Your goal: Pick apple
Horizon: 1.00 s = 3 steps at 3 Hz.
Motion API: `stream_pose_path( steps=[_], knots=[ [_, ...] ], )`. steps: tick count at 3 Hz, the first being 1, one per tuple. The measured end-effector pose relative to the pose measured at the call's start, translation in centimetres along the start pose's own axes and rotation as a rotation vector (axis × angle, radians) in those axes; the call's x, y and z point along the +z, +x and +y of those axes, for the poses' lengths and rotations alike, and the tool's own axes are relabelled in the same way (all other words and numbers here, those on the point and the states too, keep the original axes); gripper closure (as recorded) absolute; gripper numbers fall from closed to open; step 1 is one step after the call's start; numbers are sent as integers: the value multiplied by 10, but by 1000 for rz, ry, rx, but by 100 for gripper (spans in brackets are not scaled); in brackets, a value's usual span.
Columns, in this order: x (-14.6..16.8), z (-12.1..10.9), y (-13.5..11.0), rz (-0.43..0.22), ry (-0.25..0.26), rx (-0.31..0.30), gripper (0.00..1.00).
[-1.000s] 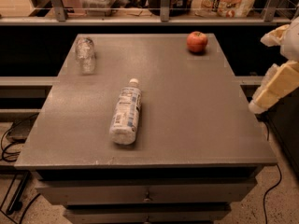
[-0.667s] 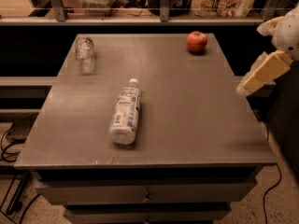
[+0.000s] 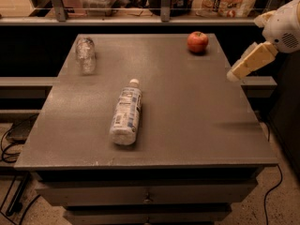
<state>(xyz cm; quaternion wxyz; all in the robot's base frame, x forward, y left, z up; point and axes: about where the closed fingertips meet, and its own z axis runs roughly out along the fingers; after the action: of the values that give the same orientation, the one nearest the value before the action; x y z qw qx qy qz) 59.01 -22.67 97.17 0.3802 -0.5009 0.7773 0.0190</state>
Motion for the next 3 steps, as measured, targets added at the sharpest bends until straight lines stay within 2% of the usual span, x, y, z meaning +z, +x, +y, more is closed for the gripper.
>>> stream_pose_path(
  steps=[1,2,3],
  knots=[
    [21,-6,-12,-53,6,25,0],
    [60,-17,-28,-155,-1,92,0],
    [98,-31,-36,-224,-2,153,0]
  ],
)
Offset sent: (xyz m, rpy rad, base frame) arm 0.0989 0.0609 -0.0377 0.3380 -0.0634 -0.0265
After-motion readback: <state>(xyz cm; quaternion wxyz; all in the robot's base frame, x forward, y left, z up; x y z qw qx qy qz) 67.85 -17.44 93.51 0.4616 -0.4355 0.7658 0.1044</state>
